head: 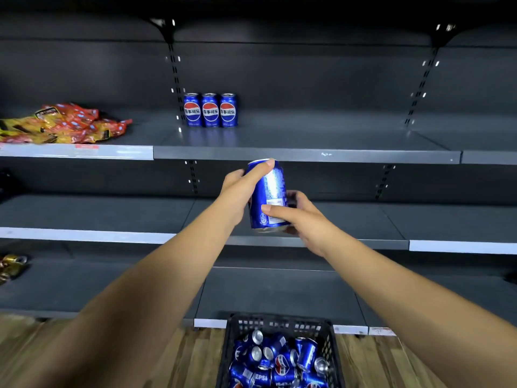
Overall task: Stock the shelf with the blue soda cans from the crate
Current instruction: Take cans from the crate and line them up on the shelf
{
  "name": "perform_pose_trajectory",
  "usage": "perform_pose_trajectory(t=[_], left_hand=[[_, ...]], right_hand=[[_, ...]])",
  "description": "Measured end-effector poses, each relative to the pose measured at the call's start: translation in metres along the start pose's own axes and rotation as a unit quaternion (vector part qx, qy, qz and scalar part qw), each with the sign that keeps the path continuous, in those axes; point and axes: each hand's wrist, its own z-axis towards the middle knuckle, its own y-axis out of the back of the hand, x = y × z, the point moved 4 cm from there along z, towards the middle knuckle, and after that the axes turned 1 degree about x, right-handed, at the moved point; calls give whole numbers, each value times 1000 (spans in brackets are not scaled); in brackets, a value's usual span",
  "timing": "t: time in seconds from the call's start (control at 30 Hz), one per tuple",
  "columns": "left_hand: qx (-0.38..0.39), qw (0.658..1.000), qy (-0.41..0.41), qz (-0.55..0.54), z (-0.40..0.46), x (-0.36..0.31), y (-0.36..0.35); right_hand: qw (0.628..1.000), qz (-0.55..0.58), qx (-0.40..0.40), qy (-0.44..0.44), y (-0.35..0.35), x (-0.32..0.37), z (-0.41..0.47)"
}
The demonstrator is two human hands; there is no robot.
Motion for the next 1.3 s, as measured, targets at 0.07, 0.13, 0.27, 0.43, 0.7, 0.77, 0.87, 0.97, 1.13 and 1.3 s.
perform_pose_trajectory(t=[0.07,0.13,0.27,0.43,0.7,0.77,0.87,0.97,1.13,1.3], left_hand=[[-3,1000,6,-17,0,-4,-3],[8,1000,6,-21,0,-6,-6],[39,999,-3,-22,-2,-10,-13],[48,998,-38,-10,0,-12,-17],[14,999,-38,9,-4,-20,-23],[8,999,-42,5,-4,-21,-21],[26,999,-33,-33,-5,-26,-20],[62,996,-16,-60,-8,-30,-22],[96,993,-24,-67,-15,-31,-28],[30,997,-59,-32,-19,-29,-32]], right_hand=[[998,51,36,-32,-1,-1,0],[993,104,45,-35,-1,0,1],[996,89,9,0,4,3,2],[996,37,-67,39,9,6,1],[989,-73,-99,84,8,11,4],[992,-68,-68,87,9,12,1],[997,-8,26,74,9,18,-5],[994,47,83,54,10,18,-4],[995,26,20,90,10,19,-9],[986,-60,-93,122,14,25,-17]])
